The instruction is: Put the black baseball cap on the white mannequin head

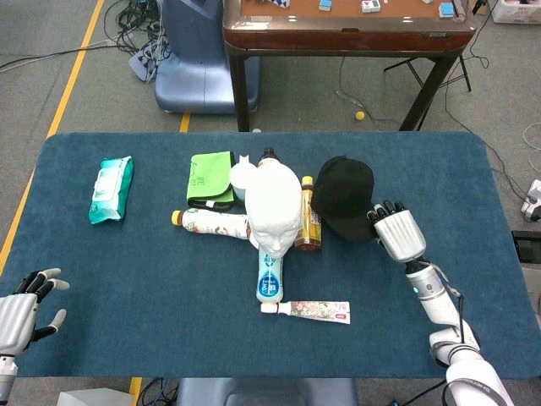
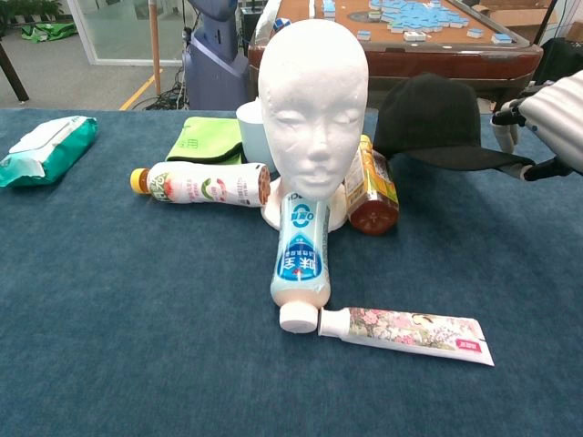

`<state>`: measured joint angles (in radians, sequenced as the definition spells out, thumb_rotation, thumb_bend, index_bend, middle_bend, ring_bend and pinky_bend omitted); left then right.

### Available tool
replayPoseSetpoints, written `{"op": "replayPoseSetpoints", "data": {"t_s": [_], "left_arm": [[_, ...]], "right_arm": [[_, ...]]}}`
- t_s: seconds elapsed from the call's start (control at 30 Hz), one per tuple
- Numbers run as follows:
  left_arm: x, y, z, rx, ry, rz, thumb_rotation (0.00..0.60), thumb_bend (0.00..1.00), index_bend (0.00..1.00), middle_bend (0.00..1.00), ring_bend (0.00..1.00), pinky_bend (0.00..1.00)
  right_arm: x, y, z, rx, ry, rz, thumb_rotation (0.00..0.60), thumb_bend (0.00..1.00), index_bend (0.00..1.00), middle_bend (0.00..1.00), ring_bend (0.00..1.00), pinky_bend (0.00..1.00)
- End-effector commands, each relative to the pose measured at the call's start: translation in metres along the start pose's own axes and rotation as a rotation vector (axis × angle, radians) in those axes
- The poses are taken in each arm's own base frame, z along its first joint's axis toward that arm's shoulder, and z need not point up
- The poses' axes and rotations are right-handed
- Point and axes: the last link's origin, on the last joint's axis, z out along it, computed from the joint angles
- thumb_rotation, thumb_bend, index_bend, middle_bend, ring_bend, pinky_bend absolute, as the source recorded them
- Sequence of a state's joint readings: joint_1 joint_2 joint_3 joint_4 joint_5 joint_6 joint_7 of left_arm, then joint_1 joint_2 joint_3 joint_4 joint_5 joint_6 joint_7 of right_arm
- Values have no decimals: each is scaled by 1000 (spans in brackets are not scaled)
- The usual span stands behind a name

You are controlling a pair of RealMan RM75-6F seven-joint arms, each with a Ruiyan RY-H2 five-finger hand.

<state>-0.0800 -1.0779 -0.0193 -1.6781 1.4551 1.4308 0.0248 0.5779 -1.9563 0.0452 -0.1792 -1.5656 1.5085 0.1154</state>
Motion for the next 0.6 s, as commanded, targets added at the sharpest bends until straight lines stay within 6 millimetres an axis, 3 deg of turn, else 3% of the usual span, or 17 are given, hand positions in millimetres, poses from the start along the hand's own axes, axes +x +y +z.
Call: {"op": "replayPoseSetpoints", "data": {"t_s": [0.03,0.27,0.6], "left_arm": [[0,0,0,0,0,0,600,304,368,212,150,381],[0,-1,0,2,-2,-1,600,304,368,212,150,381],[-1,0,0,-1,-3,1,600,305,368,212,150,381]], "right_arm": [[-1,0,1,-5,-7,-1,600,518,633,559,441,577],[1,1,0,5,3,-8,600,616,633,558,439,576],[21,17,8,54,94,-99,600,623,681,590,439,575]]}}
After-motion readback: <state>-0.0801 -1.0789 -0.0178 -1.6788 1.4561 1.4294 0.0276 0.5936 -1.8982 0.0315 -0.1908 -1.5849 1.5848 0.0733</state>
